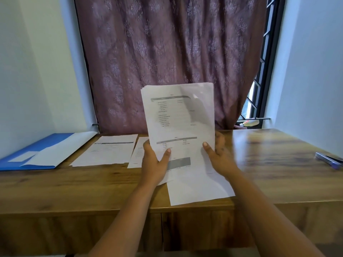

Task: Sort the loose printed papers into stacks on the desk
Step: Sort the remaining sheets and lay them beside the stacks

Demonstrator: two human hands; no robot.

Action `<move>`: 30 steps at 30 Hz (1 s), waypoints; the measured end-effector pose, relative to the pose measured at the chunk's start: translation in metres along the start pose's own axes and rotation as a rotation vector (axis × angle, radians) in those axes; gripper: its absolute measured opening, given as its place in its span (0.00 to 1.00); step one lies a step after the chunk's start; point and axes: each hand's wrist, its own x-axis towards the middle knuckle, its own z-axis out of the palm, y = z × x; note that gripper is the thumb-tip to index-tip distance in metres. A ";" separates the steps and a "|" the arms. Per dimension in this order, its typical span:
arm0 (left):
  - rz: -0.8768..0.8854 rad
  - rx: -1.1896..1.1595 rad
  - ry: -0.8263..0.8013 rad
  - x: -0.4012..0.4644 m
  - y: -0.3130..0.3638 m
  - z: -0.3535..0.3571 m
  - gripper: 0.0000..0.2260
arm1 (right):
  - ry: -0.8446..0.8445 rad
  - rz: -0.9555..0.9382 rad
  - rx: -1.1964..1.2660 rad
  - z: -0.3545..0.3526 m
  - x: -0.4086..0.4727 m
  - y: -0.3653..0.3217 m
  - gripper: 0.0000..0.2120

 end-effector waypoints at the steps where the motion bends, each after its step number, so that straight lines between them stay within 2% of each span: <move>1: 0.012 0.029 0.011 0.001 0.000 0.000 0.20 | 0.045 -0.017 -0.059 0.002 0.004 -0.002 0.21; 3: 0.093 0.110 0.059 0.001 0.005 -0.001 0.13 | 0.186 -0.078 -0.135 0.003 0.010 -0.007 0.15; 6: 0.196 0.093 0.113 0.000 0.013 -0.002 0.13 | 0.305 -0.154 -0.085 0.002 0.006 -0.018 0.12; 8: 0.153 0.035 0.093 -0.004 0.010 0.001 0.18 | 0.270 -0.137 -0.041 0.004 -0.004 -0.019 0.15; 10: 0.053 0.021 0.009 -0.009 0.000 0.004 0.26 | 0.167 -0.042 0.029 0.010 -0.015 -0.015 0.20; 12: -0.024 0.154 -0.115 -0.014 -0.012 0.006 0.30 | 0.105 0.003 0.050 0.014 -0.019 -0.005 0.22; 14: -0.054 0.245 -0.188 -0.011 -0.020 0.005 0.26 | 0.118 0.027 0.019 0.014 -0.016 0.002 0.21; 16: -0.024 0.230 -0.153 -0.004 -0.018 -0.001 0.17 | 0.141 0.106 0.082 0.012 -0.009 0.005 0.17; 18: -0.054 0.065 0.073 0.004 -0.010 -0.010 0.10 | 0.147 0.241 0.242 0.012 -0.002 0.005 0.14; 20: -0.179 -0.327 0.343 0.005 -0.001 -0.017 0.10 | 0.163 0.391 0.422 0.016 -0.001 0.002 0.12; 21: -0.238 -0.513 0.345 0.003 0.002 -0.015 0.13 | 0.177 0.446 0.499 0.020 -0.002 0.000 0.11; 22: -0.299 -0.656 0.244 -0.002 0.009 -0.009 0.15 | 0.191 0.482 0.568 0.026 -0.003 -0.002 0.11; 24: -0.411 -0.822 -0.018 -0.015 0.014 0.011 0.18 | 0.194 0.480 0.673 0.041 -0.009 -0.005 0.10; 25: -0.445 -0.846 -0.069 -0.020 0.014 0.022 0.17 | 0.172 0.457 0.699 0.049 -0.014 -0.007 0.08; 28: -0.468 -0.812 0.030 -0.016 0.014 0.027 0.14 | 0.124 0.362 0.680 0.053 -0.020 -0.012 0.07; 30: -0.440 -0.783 0.013 -0.006 0.012 0.009 0.13 | 0.218 0.323 0.737 0.034 -0.008 -0.012 0.09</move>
